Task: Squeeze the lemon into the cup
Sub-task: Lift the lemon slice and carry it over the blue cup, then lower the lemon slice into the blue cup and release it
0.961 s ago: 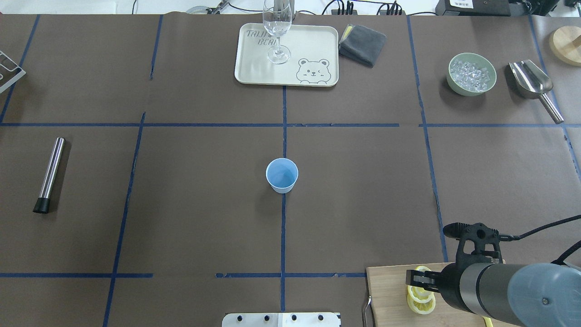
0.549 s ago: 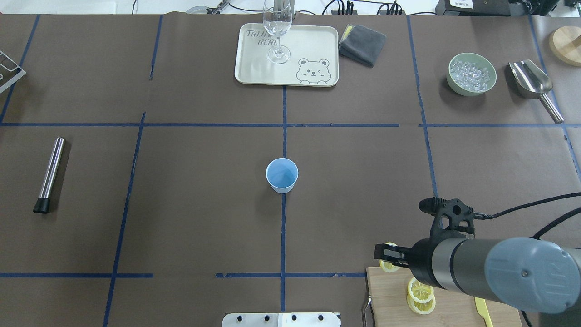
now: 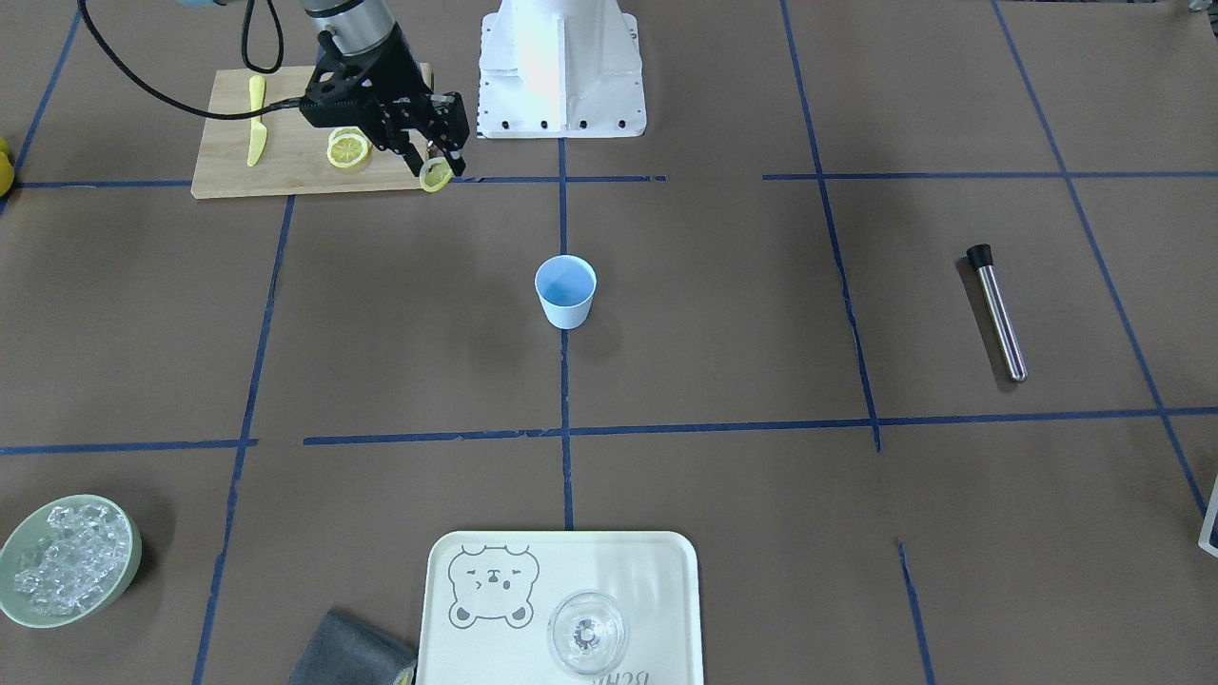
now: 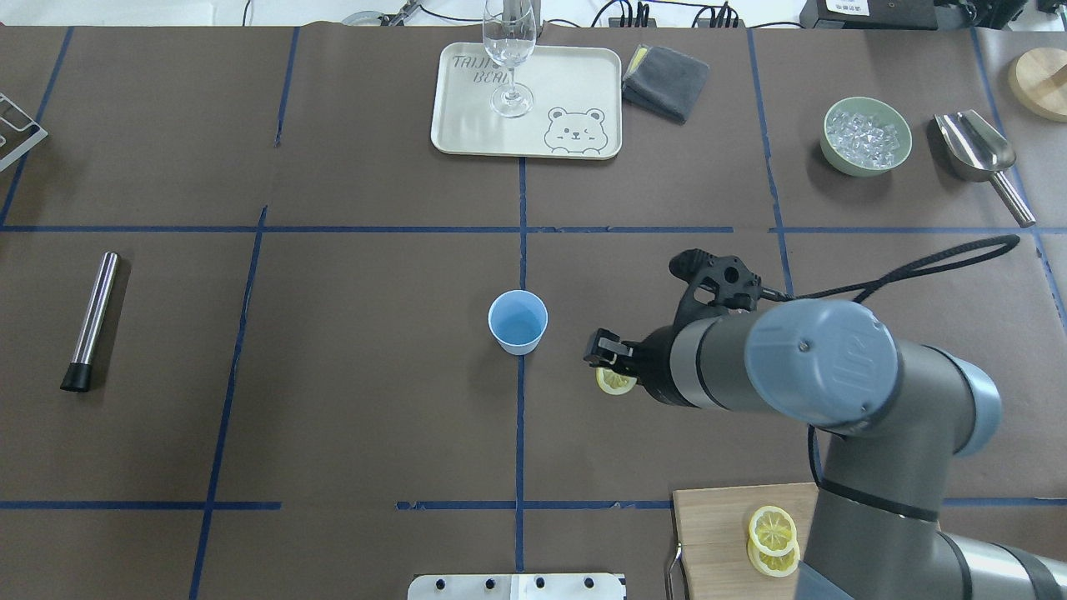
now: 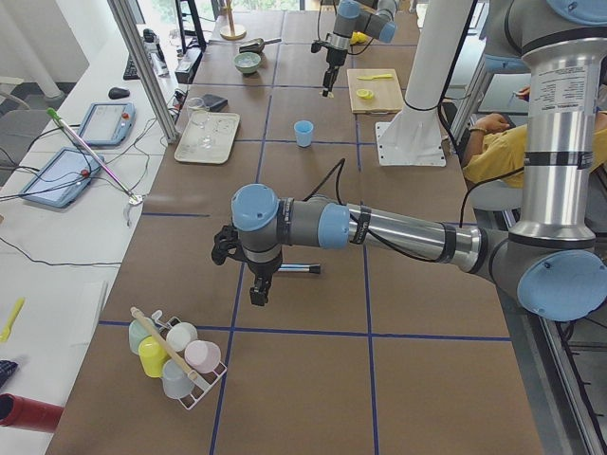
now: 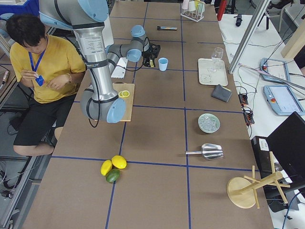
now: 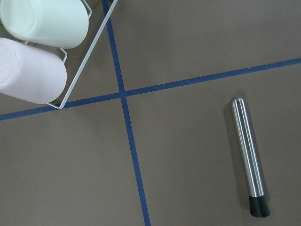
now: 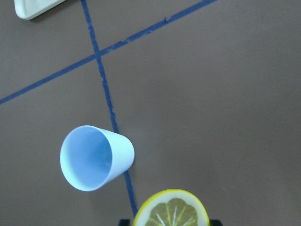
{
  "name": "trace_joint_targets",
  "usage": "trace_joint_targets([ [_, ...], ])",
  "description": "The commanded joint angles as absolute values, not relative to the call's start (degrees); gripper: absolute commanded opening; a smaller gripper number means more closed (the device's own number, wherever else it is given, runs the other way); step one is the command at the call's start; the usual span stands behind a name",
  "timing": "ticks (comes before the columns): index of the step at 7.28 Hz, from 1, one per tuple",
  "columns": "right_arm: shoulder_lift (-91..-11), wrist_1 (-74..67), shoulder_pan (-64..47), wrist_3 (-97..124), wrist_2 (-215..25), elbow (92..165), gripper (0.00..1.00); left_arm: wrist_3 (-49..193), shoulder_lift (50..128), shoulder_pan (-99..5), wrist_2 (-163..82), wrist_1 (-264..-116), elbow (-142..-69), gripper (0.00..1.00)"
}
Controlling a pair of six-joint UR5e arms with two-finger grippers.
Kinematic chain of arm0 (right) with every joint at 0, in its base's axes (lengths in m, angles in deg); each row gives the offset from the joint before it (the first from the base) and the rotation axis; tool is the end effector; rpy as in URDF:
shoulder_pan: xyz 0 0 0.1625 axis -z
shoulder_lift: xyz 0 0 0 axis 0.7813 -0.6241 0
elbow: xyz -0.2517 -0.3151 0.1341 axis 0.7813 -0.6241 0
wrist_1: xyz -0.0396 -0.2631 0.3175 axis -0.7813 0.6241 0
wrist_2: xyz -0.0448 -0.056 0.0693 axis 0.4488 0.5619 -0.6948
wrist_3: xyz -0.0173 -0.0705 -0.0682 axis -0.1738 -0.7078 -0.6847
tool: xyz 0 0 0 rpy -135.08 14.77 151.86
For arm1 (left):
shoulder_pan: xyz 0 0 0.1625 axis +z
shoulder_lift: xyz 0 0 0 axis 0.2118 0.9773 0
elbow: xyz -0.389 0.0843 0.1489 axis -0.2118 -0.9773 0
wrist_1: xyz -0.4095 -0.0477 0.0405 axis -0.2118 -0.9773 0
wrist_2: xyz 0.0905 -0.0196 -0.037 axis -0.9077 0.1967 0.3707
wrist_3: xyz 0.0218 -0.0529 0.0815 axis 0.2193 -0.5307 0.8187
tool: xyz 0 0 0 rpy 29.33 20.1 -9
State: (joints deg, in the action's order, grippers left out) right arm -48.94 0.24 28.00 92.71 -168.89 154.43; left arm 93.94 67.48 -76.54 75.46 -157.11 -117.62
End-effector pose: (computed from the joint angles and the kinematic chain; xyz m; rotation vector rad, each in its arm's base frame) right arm -0.4501 -0.3271 0.2081 0.0609 -1.0786 0.3939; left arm -0.0500 -0.4754 0.5727 0.1095 0.8212 0.1702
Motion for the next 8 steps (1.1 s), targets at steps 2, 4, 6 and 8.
trace_joint_targets([
  [2,-38.49,0.54,24.84,92.89,-169.74,143.96,0.65,93.94,66.69,-76.54,75.46,-157.14,-117.76,1.0],
  [4,-32.43,0.19,24.84,93.68,-169.74,136.5,0.65,93.94,66.68,-76.54,75.46,-157.14,-117.94,1.0],
  [6,-31.79,-2.26,24.84,93.77,-169.74,133.48,0.66,93.94,66.68,-76.54,75.46,-157.14,-118.03,1.0],
  [8,-32.05,-2.36,25.1,93.77,-169.74,132.42,0.66,93.94,66.68,-76.54,75.46,-157.14,-118.11,1.0],
])
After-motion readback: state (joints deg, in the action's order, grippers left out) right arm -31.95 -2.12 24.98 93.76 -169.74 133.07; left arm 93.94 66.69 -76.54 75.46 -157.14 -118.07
